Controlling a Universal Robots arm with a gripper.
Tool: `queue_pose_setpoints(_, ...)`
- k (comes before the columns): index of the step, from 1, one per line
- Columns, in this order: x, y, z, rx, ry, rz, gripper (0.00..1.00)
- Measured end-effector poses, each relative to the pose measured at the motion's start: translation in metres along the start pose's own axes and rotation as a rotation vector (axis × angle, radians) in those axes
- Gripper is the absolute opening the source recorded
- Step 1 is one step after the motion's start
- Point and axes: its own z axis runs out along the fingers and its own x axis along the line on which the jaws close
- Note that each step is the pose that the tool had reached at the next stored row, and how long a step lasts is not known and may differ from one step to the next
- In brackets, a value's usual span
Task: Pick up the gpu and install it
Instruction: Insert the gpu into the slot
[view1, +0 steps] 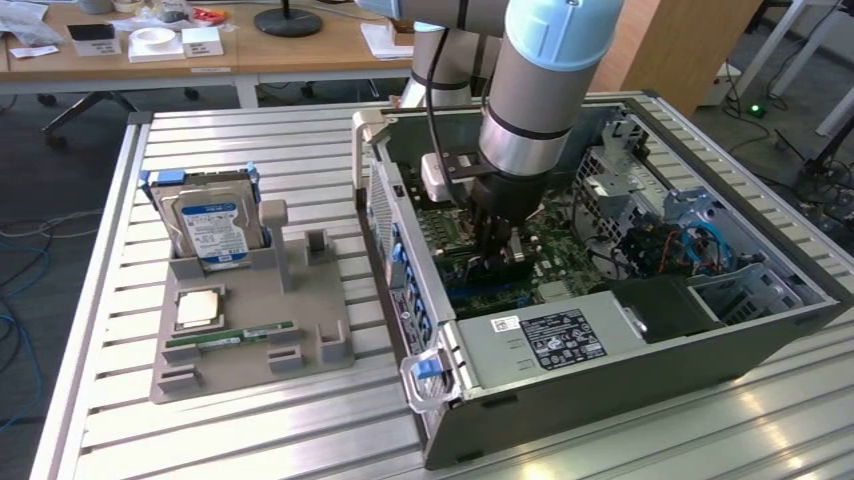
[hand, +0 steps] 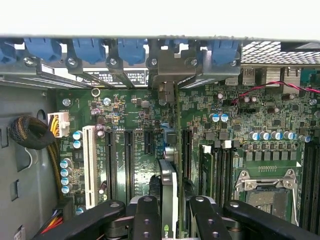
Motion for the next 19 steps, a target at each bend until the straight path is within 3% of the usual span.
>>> queue_pose_setpoints(19,0.0001,0.0001,0.0008,0.0000,0.0002,0.000,0.27)
